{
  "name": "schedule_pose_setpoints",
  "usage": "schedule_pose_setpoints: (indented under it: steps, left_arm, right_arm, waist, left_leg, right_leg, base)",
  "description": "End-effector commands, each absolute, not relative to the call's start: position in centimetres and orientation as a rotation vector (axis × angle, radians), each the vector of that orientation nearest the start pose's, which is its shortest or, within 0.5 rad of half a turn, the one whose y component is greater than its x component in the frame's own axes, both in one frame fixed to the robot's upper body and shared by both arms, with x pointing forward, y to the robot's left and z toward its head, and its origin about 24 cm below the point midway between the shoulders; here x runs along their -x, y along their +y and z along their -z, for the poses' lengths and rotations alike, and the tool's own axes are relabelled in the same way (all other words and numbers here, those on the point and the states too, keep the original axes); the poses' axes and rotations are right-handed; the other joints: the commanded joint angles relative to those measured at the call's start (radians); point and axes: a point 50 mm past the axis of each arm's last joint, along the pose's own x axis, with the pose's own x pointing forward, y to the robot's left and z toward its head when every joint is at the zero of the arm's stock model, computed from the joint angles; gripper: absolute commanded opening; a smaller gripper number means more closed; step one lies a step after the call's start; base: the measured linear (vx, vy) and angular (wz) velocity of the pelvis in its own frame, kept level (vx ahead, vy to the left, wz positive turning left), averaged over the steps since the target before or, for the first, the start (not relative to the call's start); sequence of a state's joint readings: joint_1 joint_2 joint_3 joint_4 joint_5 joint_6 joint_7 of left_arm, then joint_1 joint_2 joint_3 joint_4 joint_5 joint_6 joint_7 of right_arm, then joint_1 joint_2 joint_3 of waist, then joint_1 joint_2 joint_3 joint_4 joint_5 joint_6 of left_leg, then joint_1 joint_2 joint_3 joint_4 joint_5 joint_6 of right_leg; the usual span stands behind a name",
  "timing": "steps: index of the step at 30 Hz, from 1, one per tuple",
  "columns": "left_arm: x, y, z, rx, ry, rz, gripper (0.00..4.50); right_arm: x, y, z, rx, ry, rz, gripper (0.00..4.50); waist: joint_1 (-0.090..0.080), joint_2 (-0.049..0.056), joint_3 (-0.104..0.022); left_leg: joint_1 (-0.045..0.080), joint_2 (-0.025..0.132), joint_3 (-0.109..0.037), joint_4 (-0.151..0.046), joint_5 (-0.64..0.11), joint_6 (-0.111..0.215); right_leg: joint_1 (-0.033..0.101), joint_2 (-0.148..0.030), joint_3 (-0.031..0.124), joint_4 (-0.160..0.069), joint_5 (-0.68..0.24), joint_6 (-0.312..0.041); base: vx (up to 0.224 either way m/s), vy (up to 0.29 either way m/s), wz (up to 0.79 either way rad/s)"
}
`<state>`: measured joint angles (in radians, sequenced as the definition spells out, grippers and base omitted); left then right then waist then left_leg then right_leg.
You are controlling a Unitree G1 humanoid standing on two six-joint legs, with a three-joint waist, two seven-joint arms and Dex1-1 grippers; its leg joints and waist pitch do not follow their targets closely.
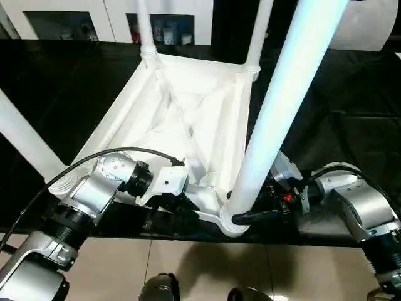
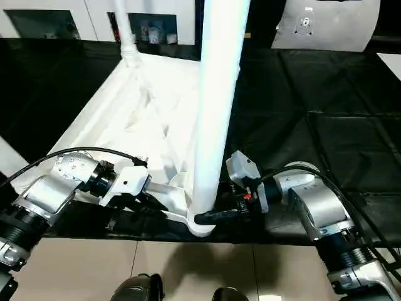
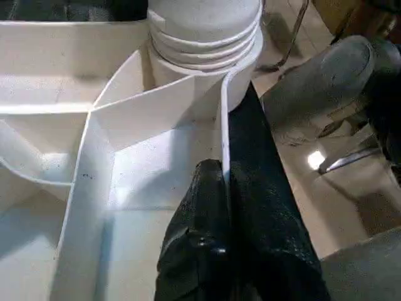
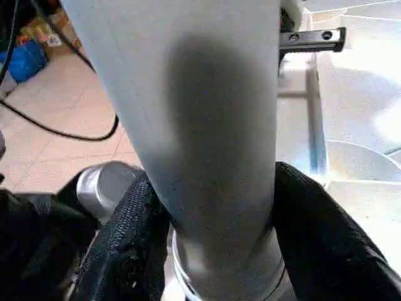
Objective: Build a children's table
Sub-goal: Rotate leg to tighten
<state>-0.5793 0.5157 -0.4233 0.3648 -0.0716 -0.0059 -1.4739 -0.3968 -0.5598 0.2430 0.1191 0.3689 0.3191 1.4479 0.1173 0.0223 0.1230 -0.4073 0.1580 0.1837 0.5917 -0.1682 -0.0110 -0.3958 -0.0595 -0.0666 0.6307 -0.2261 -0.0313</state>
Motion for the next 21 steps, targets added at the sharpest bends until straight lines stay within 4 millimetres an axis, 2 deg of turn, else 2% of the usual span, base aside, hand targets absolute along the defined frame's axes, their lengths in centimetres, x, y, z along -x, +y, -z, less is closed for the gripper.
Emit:
schedule_pose_setpoints:
  steps: [1,3,4,5,6,7,9,10,11,12,13,15,16,17,18,20,21]
  left_arm:
    - [-29.3,12.3,-8.6,-0.566,0.331,1.683,0.0]
    - [-29.9,12.3,-8.8,-0.532,0.335,1.576,0.0]
    - [-30.1,12.3,-8.8,-0.527,0.336,1.547,0.0]
    - [-30.3,12.2,-8.9,-0.51,0.332,1.515,0.0]
    - [-30.4,12.1,-8.9,-0.494,0.326,1.497,0.0]
    - [-30.8,11.4,-9.3,-0.443,0.309,1.409,0.0]
    - [-31.1,10.8,-9.5,-0.416,0.298,1.357,0.0]
    - [-31.3,10.4,-9.6,-0.396,0.294,1.317,0.0]
    - [-31.5,9.7,-9.7,-0.373,0.289,1.274,0.0]
    - [-31.5,9.7,-9.7,-0.373,0.289,1.274,0.0]
    - [-31.6,9.3,-9.8,-0.358,0.289,1.243,0.0]
    - [-32.2,8.1,-10.2,-0.329,0.283,1.139,0.0]
    - [-32.3,7.9,-10.2,-0.324,0.283,1.122,0.0]
    - [-32.8,7.2,-10.4,-0.318,0.278,1.041,0.0]
    - [-33.0,6.9,-10.5,-0.324,0.277,1.01,0.0]
    - [-33.1,6.8,-10.5,-0.329,0.277,0.993,0.0]
    - [-33.3,6.5,-10.6,-0.334,0.271,0.965,0.0]
  right_arm:
    - [-26.2,-14.7,-9.2,0.028,0.33,-1.611,2.04]
    - [-26.1,-14.0,-8.9,-0.012,0.328,-1.527,2.04]
    - [-26.2,-13.8,-8.8,-0.017,0.322,-1.501,2.04]
    - [-26.3,-13.6,-8.7,-0.014,0.307,-1.457,2.04]
    - [-26.5,-13.4,-8.6,-0.016,0.301,-1.428,2.04]
    - [-27.0,-12.4,-8.3,-0.036,0.272,-1.305,2.04]
    - [-27.5,-11.6,-8.1,-0.057,0.255,-1.216,2.04]
    - [-27.8,-11.1,-8.0,-0.081,0.253,-1.155,2.03]
    - [-28.1,-10.3,-8.0,-0.091,0.247,-1.083,2.03]
    - [-28.1,-10.3,-8.0,-0.091,0.247,-1.083,2.02]
    - [-28.3,-9.8,-8.0,-0.097,0.245,-1.032,2.02]
    - [-29.1,-8.2,-7.9,-0.133,0.244,-0.854,2.02]
    - [-29.2,-8.0,-7.9,-0.137,0.245,-0.821,2.02]
    - [-30.0,-6.9,-7.7,-0.145,0.254,-0.663,2.02]
    - [-30.3,-6.6,-7.7,-0.148,0.258,-0.584,2.02]
    - [-30.5,-6.4,-7.6,-0.151,0.259,-0.545,2.02]
    - [-30.4,-5.9,-7.6,-0.143,0.248,-0.532,2.02]
  waist:
    - [-0.008,-0.003,-0.069]
    - [-0.008,-0.004,-0.065]
    - [-0.013,-0.006,-0.059]
    - [-0.014,-0.006,-0.058]
    - [-0.015,-0.003,-0.054]
    - [-0.02,-0.006,-0.053]
    - [-0.041,-0.009,-0.053]
    - [-0.052,-0.013,-0.056]
    - [-0.057,-0.013,-0.055]
    - [-0.066,-0.013,-0.055]
    - [-0.07,-0.014,-0.057]
    - [-0.077,-0.014,-0.056]
    - [-0.077,-0.014,-0.058]
    - [-0.076,-0.01,-0.059]
    - [-0.079,-0.011,-0.058]
    - [-0.078,-0.009,-0.06]
    - [-0.078,-0.006,-0.063]
  left_leg:
    - [0.034,0.093,-0.035,-0.067,-0.107,0.115]
    - [0.034,0.094,-0.036,-0.07,-0.121,0.105]
    - [0.034,0.088,-0.036,-0.073,-0.173,0.079]
    - [0.034,0.088,-0.038,-0.074,-0.184,0.069]
    - [0.036,0.087,-0.038,-0.077,-0.209,0.049]
    - [0.034,0.088,-0.038,-0.08,-0.216,0.038]
    - [0.027,0.085,-0.046,-0.087,-0.233,0.004]
    - [0.022,0.083,-0.046,-0.088,-0.213,0.001]
    - [0.023,0.082,-0.045,-0.087,-0.207,0.006]
    - [0.026,0.08,-0.04,-0.084,-0.2,0.01]
    - [0.025,0.078,-0.039,-0.081,-0.192,0.017]
    - [0.025,0.075,-0.032,-0.078,-0.136,0.038]
    - [0.026,0.073,-0.031,-0.077,-0.127,0.041]
    - [0.027,0.072,-0.031,-0.076,-0.12,0.04]
    - [0.027,0.072,-0.03,-0.079,-0.119,0.036]
    - [0.029,0.072,-0.03,-0.08,-0.107,0.035]
    - [0.028,0.074,-0.029,-0.079,-0.089,0.043]
  right_leg:
    - [0.042,-0.107,0.062,-0.068,-0.021,-0.273]
    - [0.041,-0.109,0.063,-0.072,-0.041,-0.274]
    - [0.039,-0.114,0.065,-0.083,-0.142,-0.261]
    - [0.042,-0.116,0.065,-0.088,-0.178,-0.254]
    - [0.036,-0.116,0.067,-0.095,-0.239,-0.239]
    - [0.038,-0.115,0.068,-0.095,-0.255,-0.232]
    - [0.039,-0.115,0.064,-0.094,-0.299,-0.214]
    - [0.045,-0.114,0.062,-0.092,-0.277,-0.205]
    - [0.041,-0.112,0.063,-0.093,-0.263,-0.205]
    - [0.037,-0.111,0.066,-0.095,-0.238,-0.213]
    - [0.04,-0.112,0.066,-0.096,-0.224,-0.214]
    - [0.035,-0.106,0.067,-0.092,-0.159,-0.224]
    - [0.036,-0.105,0.066,-0.095,-0.157,-0.222]
    - [0.036,-0.105,0.066,-0.093,-0.154,-0.22]
    - [0.034,-0.103,0.065,-0.096,-0.155,-0.218]
    - [0.037,-0.101,0.065,-0.093,-0.125,-0.212]
    - [0.039,-0.099,0.067,-0.089,-0.071,-0.212]
  base:
    - [0.0,0.0,0.0]
    - [0.0,0.0,0.0]
    - [0.0,0.0,0.0]
    - [0.0,0.0,0.0]
    - [0.0,0.0,0.0]
    - [0.0,0.0,0.0]
    - [0.0,0.0,0.0]
    - [0.0,0.0,0.0]
    - [0.0,0.0,0.0]
    - [0.0,0.0,0.0]
    - [0.0,0.0,0.0]
    - [0.0,0.0,0.0]
    - [0.0,0.0,0.0]
    - [0.0,0.0,0.0]
    - [0.0,0.0,0.0]
    - [0.0,0.0,0.0]
    - [0.0,0.0,0.0]
